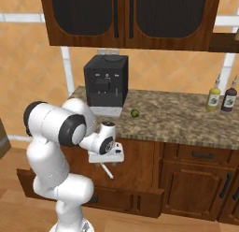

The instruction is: Pick the whisk from the drawer and place it on the counter.

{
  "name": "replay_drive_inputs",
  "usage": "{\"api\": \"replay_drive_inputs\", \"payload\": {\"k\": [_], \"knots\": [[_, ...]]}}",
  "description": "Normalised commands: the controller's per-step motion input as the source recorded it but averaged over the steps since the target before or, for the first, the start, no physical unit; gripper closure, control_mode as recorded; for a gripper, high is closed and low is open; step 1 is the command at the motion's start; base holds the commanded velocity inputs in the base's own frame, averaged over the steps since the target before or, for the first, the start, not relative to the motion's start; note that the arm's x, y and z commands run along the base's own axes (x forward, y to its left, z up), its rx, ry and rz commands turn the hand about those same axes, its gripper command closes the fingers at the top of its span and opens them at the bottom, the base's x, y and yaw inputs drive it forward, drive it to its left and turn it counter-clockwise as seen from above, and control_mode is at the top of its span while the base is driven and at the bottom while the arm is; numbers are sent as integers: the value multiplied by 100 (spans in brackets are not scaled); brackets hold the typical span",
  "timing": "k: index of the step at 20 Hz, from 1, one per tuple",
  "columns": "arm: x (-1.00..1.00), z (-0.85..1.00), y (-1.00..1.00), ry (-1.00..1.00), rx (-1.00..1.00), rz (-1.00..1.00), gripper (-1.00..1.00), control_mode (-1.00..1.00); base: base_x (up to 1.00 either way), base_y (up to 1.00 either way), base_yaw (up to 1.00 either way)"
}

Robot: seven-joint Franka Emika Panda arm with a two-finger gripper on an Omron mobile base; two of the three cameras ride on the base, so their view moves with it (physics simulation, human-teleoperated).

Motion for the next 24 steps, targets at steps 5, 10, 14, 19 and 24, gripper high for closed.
{"api": "replay_drive_inputs", "payload": {"k": [5, 10, 14, 19, 24], "knots": [[3, -51, 0, -21, 0, 7, -100, -100, 0, 0, 0], [17, -18, 0, -7, 0, 2, -100, -100, 0, 0, 0], [14, -11, 0, 0, 0, 3, -100, -100, 0, 0, 0], [33, -2, -1, 0, 0, 2, -100, -100, 0, 0, 0], [29, -2, -8, 0, 0, 3, -100, -100, 0, 0, 0]]}}
